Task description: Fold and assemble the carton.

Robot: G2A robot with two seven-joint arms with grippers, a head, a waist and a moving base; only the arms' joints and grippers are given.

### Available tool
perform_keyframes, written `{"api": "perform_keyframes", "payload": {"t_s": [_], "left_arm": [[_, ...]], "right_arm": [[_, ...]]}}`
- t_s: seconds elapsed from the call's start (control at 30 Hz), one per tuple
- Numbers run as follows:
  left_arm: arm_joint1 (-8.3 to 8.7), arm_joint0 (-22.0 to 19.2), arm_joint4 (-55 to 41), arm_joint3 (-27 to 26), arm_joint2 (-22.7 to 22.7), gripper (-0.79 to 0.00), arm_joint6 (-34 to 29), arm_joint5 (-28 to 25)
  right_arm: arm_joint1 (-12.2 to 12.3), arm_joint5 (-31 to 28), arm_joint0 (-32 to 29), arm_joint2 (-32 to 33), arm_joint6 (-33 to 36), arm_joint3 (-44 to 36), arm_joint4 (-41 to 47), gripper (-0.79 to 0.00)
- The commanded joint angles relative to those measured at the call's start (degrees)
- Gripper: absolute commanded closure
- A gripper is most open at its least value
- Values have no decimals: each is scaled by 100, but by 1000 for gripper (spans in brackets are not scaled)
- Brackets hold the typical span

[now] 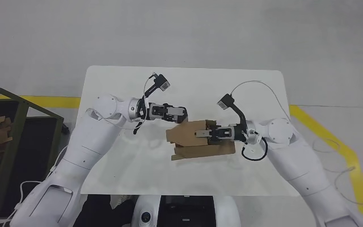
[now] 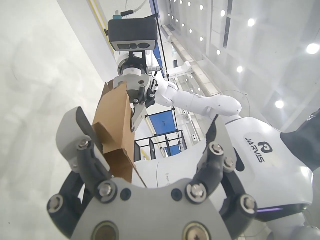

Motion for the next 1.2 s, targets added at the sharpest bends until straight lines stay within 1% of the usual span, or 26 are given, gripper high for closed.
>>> {"api": "perform_keyframes", "payload": {"t_s": [0.0, 0.13, 0.27, 0.4, 0.53, 0.87, 1.17], "left_arm": [[1, 10, -3, -5, -16, -785, 0, -14], [18, 89, -40, -77, -168, -785, 180, -164], [56, 255, -71, -305, -379, -785, 326, -293], [88, 407, -22, -540, -485, -785, 331, -262], [90, 452, 75, -625, -450, -785, 360, -166], [44, 366, 127, -632, -201, -785, 221, -41], [46, 362, 73, -724, -216, -785, 126, -14]], "right_arm": [[5, -28, -7, 71, -55, 67, 36, 0], [27, -9, -79, 221, -306, 64, -73, 0], [54, 36, -189, 383, -503, -45, -118, 0], [73, 78, -275, 521, -574, -121, -31, 0], [73, 103, -319, 597, -609, -178, 110, 0], [38, 204, -279, 706, -913, -77, 272, 0], [-19, 269, -172, 681, -1308, 93, 87, 0]]}}
